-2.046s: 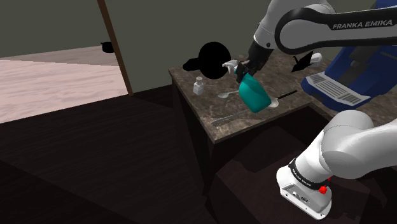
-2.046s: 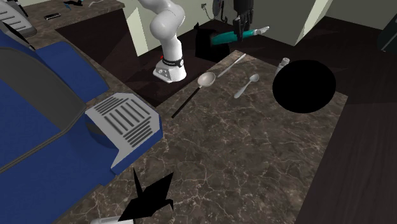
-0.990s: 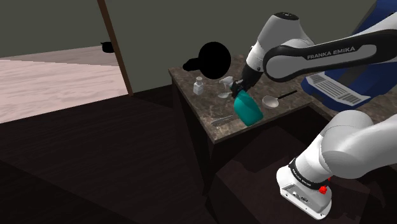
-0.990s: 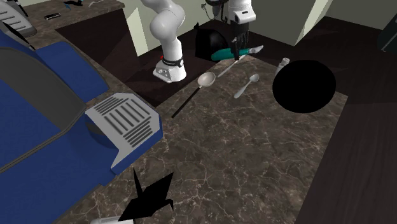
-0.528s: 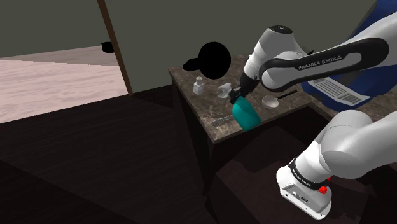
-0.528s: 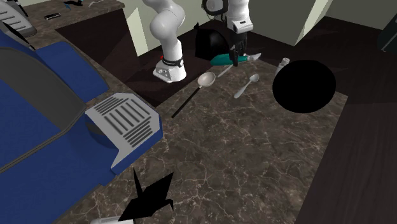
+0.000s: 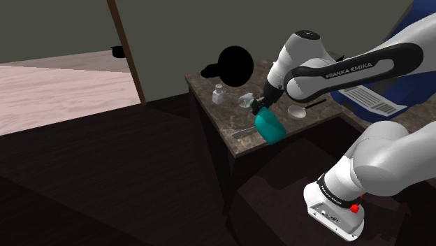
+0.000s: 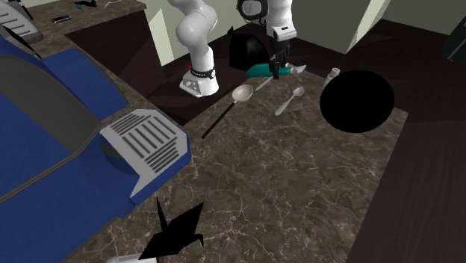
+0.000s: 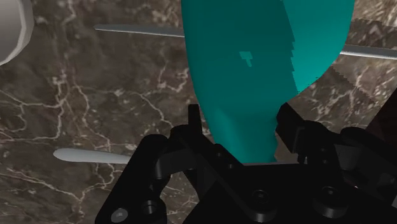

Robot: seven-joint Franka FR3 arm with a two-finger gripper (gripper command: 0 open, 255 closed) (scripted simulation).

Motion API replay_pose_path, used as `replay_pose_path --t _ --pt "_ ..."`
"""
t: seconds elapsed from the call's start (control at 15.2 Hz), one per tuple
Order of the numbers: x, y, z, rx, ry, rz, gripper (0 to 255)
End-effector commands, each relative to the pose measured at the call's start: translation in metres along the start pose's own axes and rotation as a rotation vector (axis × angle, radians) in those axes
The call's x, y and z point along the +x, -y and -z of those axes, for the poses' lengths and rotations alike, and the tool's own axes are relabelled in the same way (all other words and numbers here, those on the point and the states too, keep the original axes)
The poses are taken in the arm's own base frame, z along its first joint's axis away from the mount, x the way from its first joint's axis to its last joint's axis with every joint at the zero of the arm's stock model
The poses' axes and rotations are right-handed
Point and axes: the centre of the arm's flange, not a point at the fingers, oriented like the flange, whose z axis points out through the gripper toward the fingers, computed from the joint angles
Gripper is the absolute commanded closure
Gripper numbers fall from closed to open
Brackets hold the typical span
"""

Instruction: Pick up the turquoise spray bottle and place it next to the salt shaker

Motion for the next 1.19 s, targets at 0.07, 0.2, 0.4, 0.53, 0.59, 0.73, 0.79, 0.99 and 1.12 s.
replay_pose_path --t 0.07,0.2,0.4,0.53,0.59,0.73,0.79,0.99,1.12 --pt "0.0 0.0 0.0 0.0 0.0 0.0 0" --pt "0.0 0.0 0.0 0.0 0.0 0.0 0" --pt "0.0 0.0 0.013 0.0 0.0 0.0 0" --pt "0.0 0.0 0.04 0.0 0.0 0.0 0" --pt "0.0 0.0 0.05 0.0 0.0 0.0 0" --pt "0.0 0.0 0.05 0.0 0.0 0.0 0" --pt "0.0 0.0 0.05 0.0 0.0 0.0 0" --pt "0.0 0.0 0.05 0.0 0.0 0.0 0" --pt "0.0 0.0 0.05 0.0 0.0 0.0 0"
